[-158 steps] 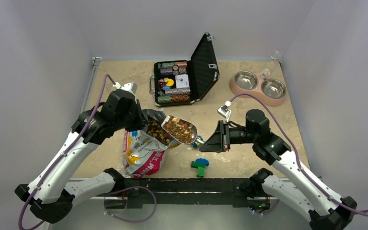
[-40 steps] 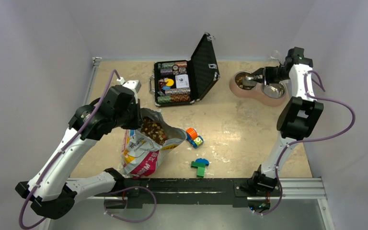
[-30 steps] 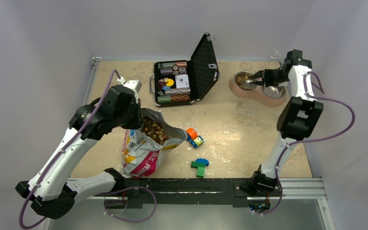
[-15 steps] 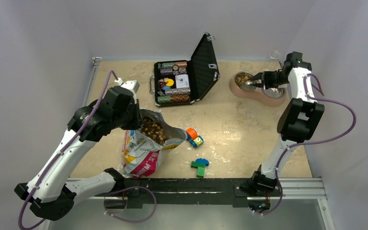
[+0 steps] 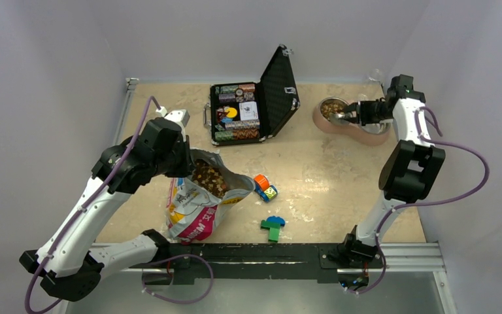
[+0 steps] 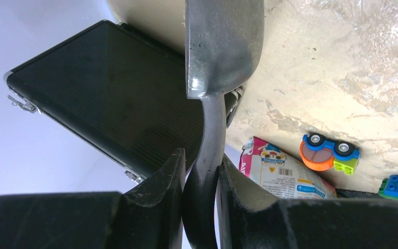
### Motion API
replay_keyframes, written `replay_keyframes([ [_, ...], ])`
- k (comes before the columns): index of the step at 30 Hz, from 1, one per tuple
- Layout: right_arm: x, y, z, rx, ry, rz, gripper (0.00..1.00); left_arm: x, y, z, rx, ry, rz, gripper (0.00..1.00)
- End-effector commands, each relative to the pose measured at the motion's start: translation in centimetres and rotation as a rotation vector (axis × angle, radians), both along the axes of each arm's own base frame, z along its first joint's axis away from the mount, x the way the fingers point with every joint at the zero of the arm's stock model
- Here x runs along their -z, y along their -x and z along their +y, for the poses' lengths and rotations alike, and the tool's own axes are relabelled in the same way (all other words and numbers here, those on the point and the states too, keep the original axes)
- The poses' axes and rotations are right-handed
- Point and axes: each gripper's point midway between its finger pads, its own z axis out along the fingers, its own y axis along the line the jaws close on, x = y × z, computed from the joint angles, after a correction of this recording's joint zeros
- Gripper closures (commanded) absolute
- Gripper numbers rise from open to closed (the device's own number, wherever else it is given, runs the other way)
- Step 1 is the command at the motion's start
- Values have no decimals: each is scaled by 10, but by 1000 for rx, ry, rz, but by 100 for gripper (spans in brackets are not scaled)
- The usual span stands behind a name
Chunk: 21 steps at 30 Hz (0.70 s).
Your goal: Serve the pet food
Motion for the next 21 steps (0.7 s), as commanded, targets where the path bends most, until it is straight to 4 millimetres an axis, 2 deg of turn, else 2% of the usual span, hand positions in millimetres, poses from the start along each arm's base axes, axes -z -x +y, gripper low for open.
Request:
replay_keyframes([
  [1,-44,-12,-5,11,35,-124,100,-64,-30,-17,-17,166,-252,100],
  [6,-48,-9,-4,33,48,-154,100,-65,-28,-16,-9,160,-254,100],
  [11,-11,4,1,32,17,-93,100,-65,-25,-11,-16,159,-265,100],
  [13,-5,5,1,27,16,-83,100,-65,-24,-11,-12,161,-261,100],
  [15,-13,2,1,28,22,-116,100,-64,-22,-11,-10,160,-257,100],
  [21,-53,-7,-2,38,56,-276,100,-62,-17,-10,-7,174,-249,100],
])
